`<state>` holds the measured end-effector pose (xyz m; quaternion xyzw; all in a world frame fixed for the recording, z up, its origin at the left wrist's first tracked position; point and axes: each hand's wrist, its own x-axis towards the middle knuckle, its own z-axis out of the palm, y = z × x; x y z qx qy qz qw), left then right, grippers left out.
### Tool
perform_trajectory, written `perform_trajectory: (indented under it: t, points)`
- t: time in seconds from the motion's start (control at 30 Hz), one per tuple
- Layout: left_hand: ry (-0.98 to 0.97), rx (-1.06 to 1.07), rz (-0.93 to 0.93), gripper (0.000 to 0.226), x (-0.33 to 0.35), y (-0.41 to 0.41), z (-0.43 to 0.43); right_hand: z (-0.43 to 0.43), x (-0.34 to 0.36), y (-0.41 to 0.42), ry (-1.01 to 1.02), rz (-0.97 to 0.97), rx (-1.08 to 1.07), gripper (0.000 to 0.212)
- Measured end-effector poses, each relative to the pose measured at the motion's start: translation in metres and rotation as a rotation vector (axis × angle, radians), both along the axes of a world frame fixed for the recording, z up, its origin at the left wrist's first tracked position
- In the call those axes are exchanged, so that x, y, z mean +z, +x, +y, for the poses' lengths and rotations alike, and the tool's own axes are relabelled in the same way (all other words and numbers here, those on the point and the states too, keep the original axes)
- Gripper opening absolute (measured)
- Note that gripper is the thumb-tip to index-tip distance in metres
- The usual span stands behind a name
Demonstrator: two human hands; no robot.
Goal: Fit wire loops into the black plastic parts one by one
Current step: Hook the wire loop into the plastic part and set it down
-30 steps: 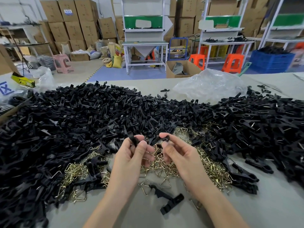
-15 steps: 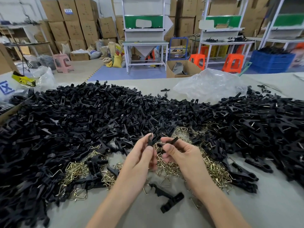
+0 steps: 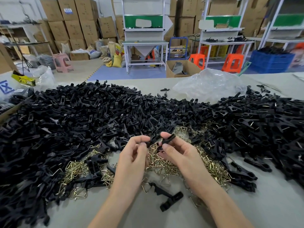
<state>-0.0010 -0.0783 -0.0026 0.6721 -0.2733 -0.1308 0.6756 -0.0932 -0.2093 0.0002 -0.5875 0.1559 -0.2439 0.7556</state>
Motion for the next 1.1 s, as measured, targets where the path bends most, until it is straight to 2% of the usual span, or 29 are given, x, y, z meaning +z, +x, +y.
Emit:
perform_trajectory:
  t: [0.13, 0.33, 0.53, 0.87, 1.1]
  points:
    - [0.014, -0.064, -0.011, 0.014, 0.0017, -0.0013, 0.0002, 0.0006, 0.0027, -0.0014, -0.057, 0.003, -0.016, 0.032]
    - [0.065, -0.081, -0.129, 0.018, 0.0002, -0.0041, -0.0004, -0.0005, 0.0036, -0.0016, -0.139, 0.022, -0.023, 0.035]
    - [0.045, -0.070, -0.040, 0.038, 0.0006, 0.0001, 0.0002, -0.0019, 0.0017, -0.0008, -0.215, 0.039, -0.014, 0.036]
    - [0.030, -0.090, -0.029, 0.034, -0.0003, -0.0002, -0.0016, 0.0002, 0.0028, -0.0013, -0.254, 0.054, 0.073, 0.031]
    - [0.000, -0.067, 0.016, 0.023, 0.0001, -0.0015, -0.0029, -0.0007, 0.0017, -0.0016, -0.225, 0.045, 0.086, 0.031]
